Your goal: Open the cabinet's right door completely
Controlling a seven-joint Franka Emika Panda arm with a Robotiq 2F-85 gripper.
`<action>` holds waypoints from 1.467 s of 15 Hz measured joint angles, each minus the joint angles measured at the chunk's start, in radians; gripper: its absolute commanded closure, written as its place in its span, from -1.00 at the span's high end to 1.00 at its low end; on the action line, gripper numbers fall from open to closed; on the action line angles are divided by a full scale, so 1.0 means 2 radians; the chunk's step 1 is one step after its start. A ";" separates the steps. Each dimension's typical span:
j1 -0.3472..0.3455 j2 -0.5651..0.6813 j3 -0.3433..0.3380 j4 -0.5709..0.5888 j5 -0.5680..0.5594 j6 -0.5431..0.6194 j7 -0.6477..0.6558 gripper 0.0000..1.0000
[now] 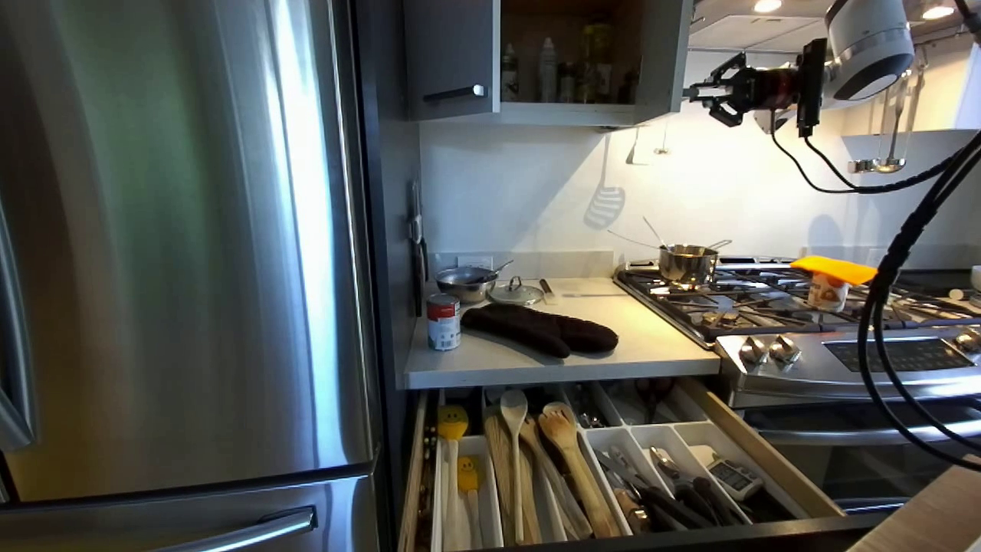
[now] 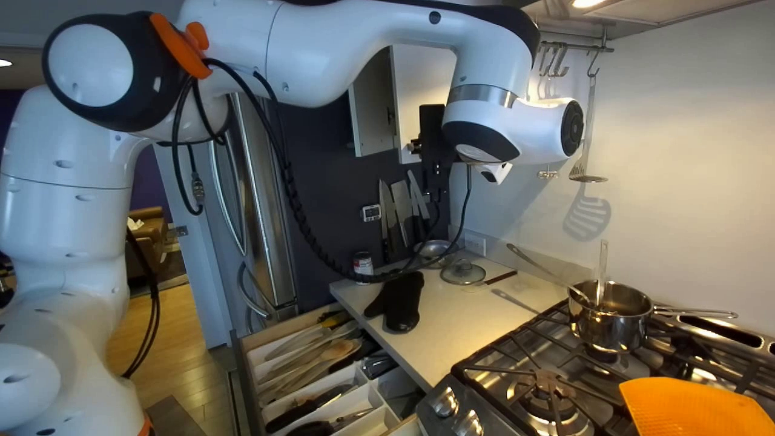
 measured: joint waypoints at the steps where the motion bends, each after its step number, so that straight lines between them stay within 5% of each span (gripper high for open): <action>1: -0.001 0.001 -0.001 0.000 0.006 0.007 0.001 -0.02; 8: -0.014 0.015 -0.013 0.003 0.072 0.086 0.007 0.99; 13: -0.005 -0.002 -0.025 -0.003 0.021 0.197 0.033 1.00; 18: 0.014 -0.083 -0.034 -0.043 -0.116 0.304 0.075 1.00; 22: 0.009 -0.151 -0.050 -0.078 -0.267 0.282 0.110 1.00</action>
